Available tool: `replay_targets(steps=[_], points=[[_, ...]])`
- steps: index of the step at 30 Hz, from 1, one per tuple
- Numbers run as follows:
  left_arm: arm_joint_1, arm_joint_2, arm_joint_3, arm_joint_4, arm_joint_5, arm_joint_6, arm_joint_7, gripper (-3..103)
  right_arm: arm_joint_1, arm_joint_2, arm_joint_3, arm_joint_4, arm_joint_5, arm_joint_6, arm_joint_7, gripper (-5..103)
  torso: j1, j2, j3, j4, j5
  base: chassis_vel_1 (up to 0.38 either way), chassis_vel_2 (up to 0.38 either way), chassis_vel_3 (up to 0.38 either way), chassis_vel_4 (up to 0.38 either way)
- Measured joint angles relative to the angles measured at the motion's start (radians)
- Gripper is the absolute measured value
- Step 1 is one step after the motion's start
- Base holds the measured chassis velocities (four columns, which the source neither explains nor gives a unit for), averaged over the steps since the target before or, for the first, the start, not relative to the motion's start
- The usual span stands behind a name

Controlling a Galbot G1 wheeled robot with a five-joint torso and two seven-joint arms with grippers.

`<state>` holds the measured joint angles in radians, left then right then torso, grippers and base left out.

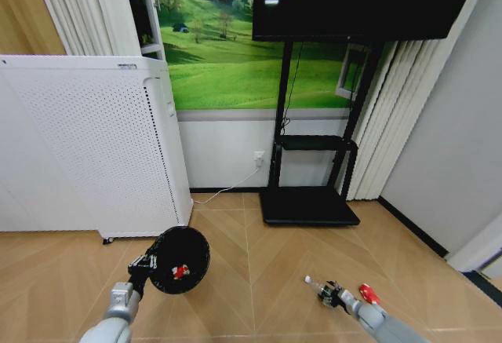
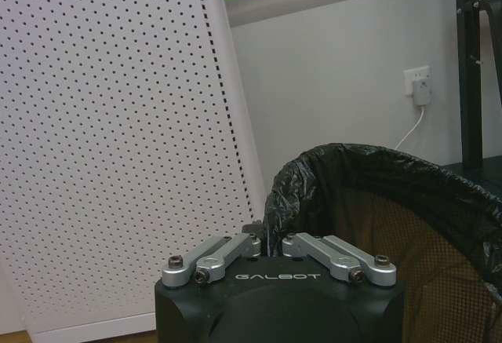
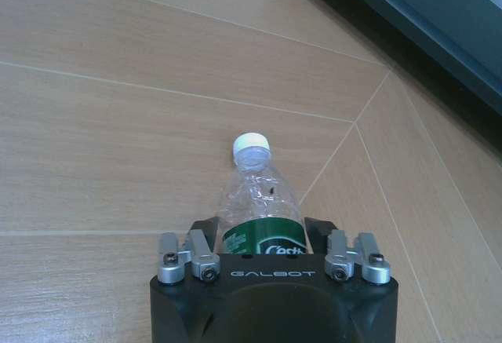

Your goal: Pick up the trash bin and place the garbage on the floor into it.

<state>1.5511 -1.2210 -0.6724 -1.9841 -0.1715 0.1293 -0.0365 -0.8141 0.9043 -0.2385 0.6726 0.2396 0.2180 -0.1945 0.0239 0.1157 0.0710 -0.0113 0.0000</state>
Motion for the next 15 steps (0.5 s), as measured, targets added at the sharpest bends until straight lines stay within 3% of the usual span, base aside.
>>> replay_targets(steps=[4, 7, 12, 15], points=[[-0.004, 0.000, 0.005, 0.001, 0.002, 0.000, 0.000, 7, -0.009, -0.004, 0.009, 0.001, 0.000, 0.006, 0.001, 51, 0.000, 0.000, 0.000, -0.0001, -0.0001, 0.000, 0.000, 0.000, 0.000], [-0.008, 0.000, 0.014, 0.003, 0.005, 0.000, 0.000, 7, -0.022, -0.010, 0.022, 0.006, 0.000, 0.010, 0.001, 37, 0.000, 0.000, 0.000, -0.0001, 0.0000, 0.000, 0.000, 0.000, 0.000], [-0.012, -0.004, 0.024, 0.007, 0.012, 0.000, 0.000, 7, -0.036, -0.016, 0.038, 0.015, -0.003, 0.017, 0.003, 30, 0.000, 0.000, 0.000, -0.0001, 0.0000, 0.000, 0.000, 0.000, 0.000], [-0.017, -0.007, 0.030, 0.012, 0.015, -0.001, -0.001, 7, -0.056, -0.026, 0.063, 0.044, -0.002, 0.017, 0.003, 20, 0.000, 0.000, 0.000, -0.0002, 0.0002, 0.000, 0.000, 0.000, 0.000]])
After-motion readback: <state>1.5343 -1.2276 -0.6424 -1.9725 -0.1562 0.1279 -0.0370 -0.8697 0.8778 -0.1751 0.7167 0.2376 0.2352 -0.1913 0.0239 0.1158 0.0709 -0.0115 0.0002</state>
